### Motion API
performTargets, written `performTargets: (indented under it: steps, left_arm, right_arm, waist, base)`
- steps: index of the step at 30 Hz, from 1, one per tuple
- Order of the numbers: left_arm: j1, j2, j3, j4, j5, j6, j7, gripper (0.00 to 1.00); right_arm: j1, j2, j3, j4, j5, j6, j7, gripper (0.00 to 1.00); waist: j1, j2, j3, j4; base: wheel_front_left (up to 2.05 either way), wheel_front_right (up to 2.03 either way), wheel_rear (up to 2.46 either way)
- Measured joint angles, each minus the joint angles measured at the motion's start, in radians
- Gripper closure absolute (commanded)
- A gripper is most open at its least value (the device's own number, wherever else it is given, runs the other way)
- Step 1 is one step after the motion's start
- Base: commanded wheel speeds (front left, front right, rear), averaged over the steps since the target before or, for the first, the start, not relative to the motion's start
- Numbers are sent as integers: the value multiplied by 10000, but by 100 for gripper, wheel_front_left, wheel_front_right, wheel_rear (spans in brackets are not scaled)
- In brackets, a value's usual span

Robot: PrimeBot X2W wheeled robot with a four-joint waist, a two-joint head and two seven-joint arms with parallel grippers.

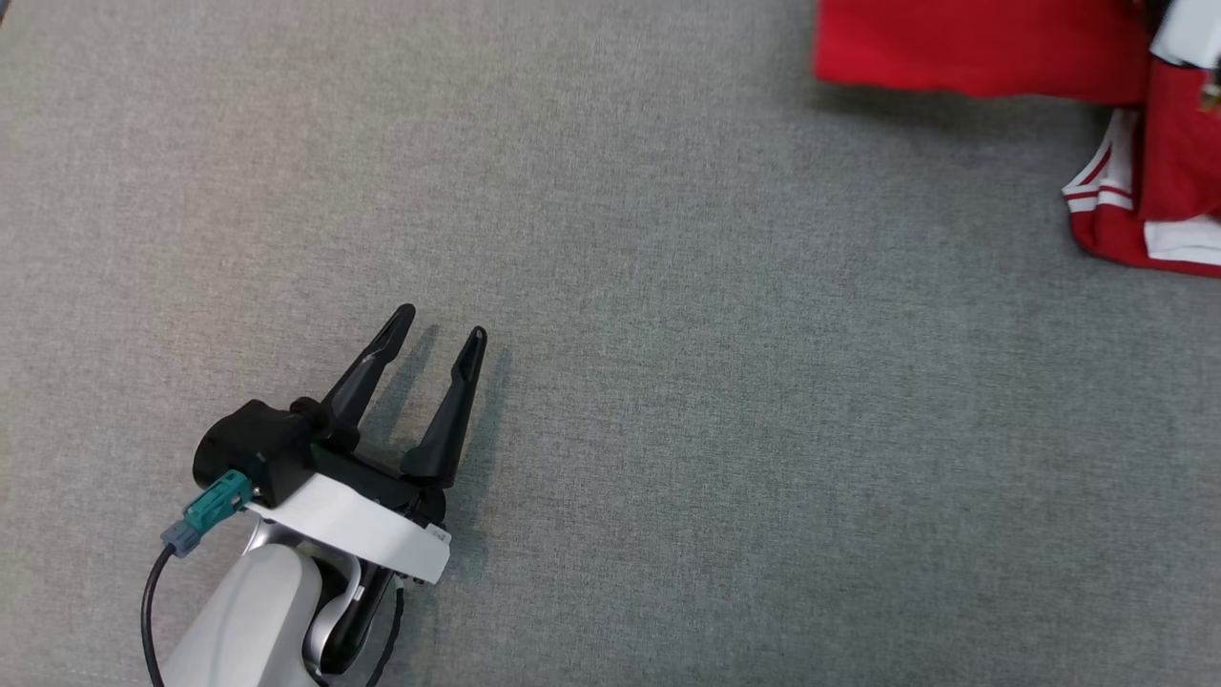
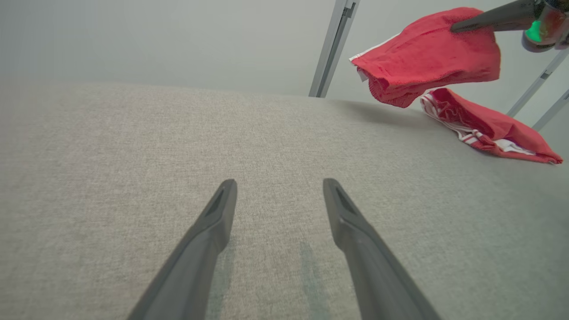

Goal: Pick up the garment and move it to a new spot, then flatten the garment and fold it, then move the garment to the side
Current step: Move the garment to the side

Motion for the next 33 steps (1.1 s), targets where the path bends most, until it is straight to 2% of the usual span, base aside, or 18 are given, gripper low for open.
performTargets:
  steps: [4,9,12,16,24,33]
  left_arm:
    - [-48,56,-27,2,-2,-2,0,0]
    - [-114,159,-10,-13,15,-2,0,0]
    - [-91,253,33,-10,19,-2,0,0]
    - [-14,290,0,27,23,0,0,0]
    - [-20,282,-140,98,19,-2,0,0]
    - [-197,249,-270,134,-31,-2,0,0]
  right_arm:
    - [-13,-573,213,374,-217,0,244,100]
    - [-11,-995,150,623,-178,0,408,100]
    - [-9,-1210,150,984,-194,0,861,100]
    - [82,-1197,230,1553,-293,2,1586,100]
    - [269,-1074,504,2274,-1127,4,1843,100]
    - [993,-711,548,2681,-1616,2,1014,100]
  waist:
    - [0,0,293,15]
    - [0,0,349,-185]
    - [0,0,301,-348]
    - [0,0,181,-580]
    - [0,0,-15,-839]
    - [0,0,100,-677]
  base:
    - [0,0,0]
    - [0,0,0]
    - [0,0,0]
    - [0,0,0]
    - [0,0,0]
    - [0,0,0]
